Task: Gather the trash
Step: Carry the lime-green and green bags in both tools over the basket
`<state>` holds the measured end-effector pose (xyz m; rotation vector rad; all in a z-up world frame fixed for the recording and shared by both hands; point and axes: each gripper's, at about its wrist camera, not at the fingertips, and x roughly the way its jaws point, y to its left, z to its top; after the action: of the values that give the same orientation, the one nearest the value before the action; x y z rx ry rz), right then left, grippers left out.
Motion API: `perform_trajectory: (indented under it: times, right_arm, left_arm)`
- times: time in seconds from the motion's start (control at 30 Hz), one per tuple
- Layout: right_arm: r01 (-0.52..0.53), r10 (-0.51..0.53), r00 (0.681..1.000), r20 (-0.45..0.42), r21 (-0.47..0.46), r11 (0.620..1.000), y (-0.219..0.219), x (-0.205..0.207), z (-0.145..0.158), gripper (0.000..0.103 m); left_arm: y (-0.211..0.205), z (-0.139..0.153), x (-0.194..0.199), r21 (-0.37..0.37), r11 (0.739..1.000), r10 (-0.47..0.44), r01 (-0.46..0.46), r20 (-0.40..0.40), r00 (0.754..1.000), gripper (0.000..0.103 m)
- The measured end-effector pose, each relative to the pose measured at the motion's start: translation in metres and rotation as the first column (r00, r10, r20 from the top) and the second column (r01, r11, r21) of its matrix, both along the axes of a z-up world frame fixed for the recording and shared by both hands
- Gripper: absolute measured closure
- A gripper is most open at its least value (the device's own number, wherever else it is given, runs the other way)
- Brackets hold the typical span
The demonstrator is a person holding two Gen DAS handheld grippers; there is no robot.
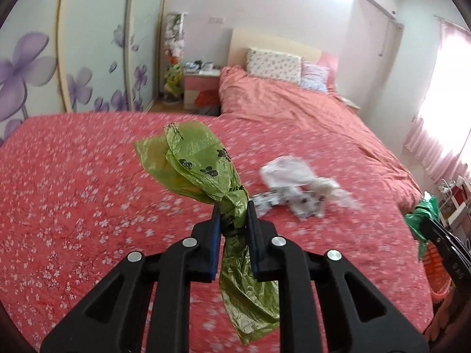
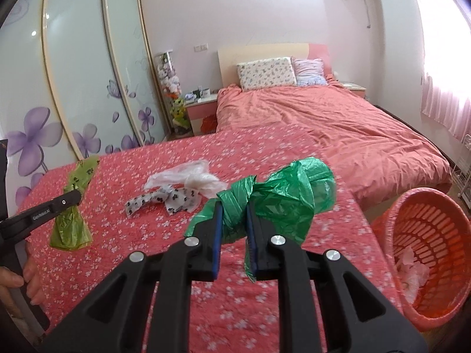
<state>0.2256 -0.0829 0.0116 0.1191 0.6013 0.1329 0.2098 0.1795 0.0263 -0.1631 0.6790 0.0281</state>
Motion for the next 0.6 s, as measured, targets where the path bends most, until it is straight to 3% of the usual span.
perform_trajectory:
  times: [0.27, 0.6]
  right_arm:
    - [0.050, -0.051, 0.997, 0.057, 0.032, 0.998, -0.037, -0.030, 0.019, 0.087]
    - [0.116, -0.121, 0.988, 0.098, 0.054, 0.992, -0.082, -0.061, 0.032, 0.087]
  left_arm:
    - [-0.055, 0.030, -0.013, 0.000, 0.993, -0.121, 0.121, 0.058, 0.991, 0.087]
    - [-0.114, 0.044, -0.021, 0.006, 0.968, -0.250, 0.251, 0.096, 0.964, 0.087]
